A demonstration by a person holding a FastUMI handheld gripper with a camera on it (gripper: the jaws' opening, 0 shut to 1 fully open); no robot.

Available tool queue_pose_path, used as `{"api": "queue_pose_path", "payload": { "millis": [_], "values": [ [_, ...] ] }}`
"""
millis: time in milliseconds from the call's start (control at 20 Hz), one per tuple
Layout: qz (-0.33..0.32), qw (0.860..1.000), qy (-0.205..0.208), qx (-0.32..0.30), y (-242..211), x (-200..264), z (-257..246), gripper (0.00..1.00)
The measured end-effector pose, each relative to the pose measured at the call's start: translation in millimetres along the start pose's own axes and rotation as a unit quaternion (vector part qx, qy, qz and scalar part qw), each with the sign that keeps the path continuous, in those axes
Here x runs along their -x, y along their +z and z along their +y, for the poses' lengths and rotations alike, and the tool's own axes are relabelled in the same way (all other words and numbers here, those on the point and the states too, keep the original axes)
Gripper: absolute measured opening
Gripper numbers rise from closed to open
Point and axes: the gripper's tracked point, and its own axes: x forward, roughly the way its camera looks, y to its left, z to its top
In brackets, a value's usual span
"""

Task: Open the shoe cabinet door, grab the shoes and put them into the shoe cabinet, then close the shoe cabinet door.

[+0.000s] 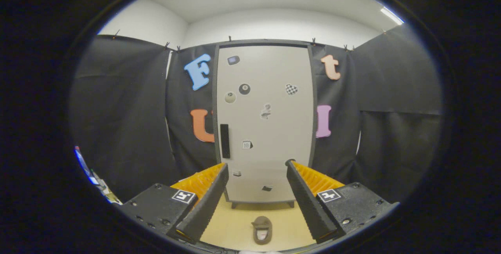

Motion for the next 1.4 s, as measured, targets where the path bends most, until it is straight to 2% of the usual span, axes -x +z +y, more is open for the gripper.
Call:
{"api": "queue_pose_path", "payload": {
  "millis": [350, 600, 850, 1000, 1200, 1400],
  "values": [
    [0.014, 0.999, 0.052, 0.004, -12.7, -130.5, 61.3, 0.98],
    [0.007, 0.999, 0.043, -0.002, -12.6, -216.4, 77.3, 0.97],
    [0.036, 0.998, 0.052, -0.019, -27.1, -274.6, 91.4, 0.89],
    [0.045, 0.998, 0.047, -0.014, -36.4, -290.0, 92.7, 0.71],
    [0.042, 0.998, 0.037, -0.005, -38.4, -294.4, 89.6, 0.41],
    [0.051, 0.998, 0.045, -0.017, -40.9, -290.4, 88.3, 0.37]
  ]
}}
